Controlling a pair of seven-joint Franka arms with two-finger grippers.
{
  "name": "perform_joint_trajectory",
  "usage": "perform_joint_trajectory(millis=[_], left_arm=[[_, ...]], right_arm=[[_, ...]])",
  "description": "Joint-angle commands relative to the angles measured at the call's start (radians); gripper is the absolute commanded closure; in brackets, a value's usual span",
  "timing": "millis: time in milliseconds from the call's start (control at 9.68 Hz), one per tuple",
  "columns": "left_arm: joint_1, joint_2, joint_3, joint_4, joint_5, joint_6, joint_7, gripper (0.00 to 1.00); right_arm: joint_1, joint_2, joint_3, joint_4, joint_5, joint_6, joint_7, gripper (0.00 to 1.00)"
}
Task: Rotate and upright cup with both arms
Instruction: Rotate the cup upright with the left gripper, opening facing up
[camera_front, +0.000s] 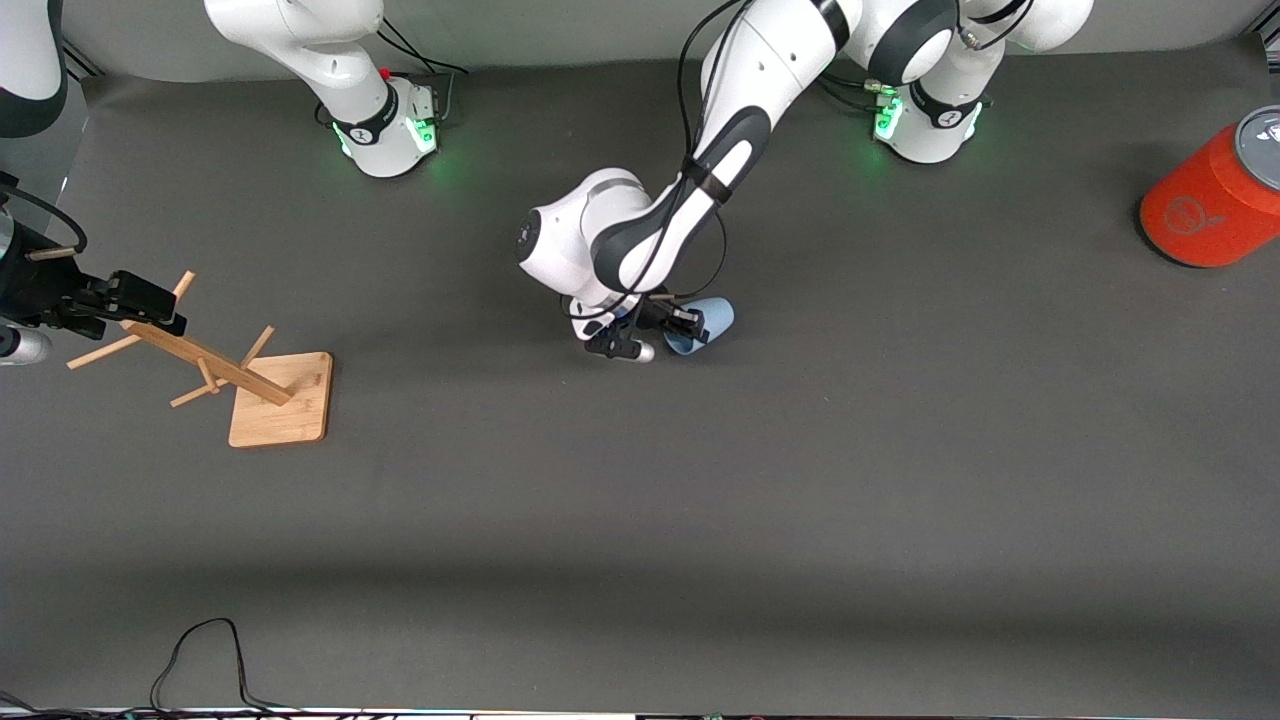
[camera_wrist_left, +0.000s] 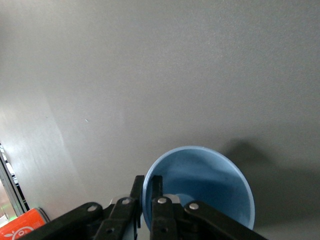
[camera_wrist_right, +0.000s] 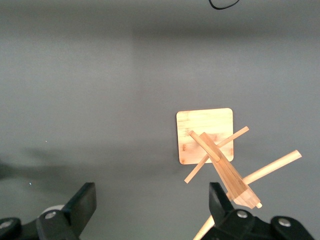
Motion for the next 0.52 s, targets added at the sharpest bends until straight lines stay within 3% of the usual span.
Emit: perform_joint_trajectory(millis=[0, 207, 413], left_arm=[[-0.006, -0.044, 0.020, 0.022, 0.009, -0.048, 0.060, 1.00], [0.055, -0.058, 0.039, 0.155, -0.003, -0.160, 0.187, 1.00], [0.223, -0.139, 0.025, 0.183, -0.114, -0.165, 0.314, 1.00]], right_arm=[[0.007, -0.003, -0.010, 0.007, -0.007, 0.001, -0.018, 0.00], [0.005, -0.003, -0.011, 0.007, -0.008, -0.001, -0.018, 0.00], [0.005, -0.005, -0.011, 0.007, -0.008, -0.002, -0.016, 0.00]])
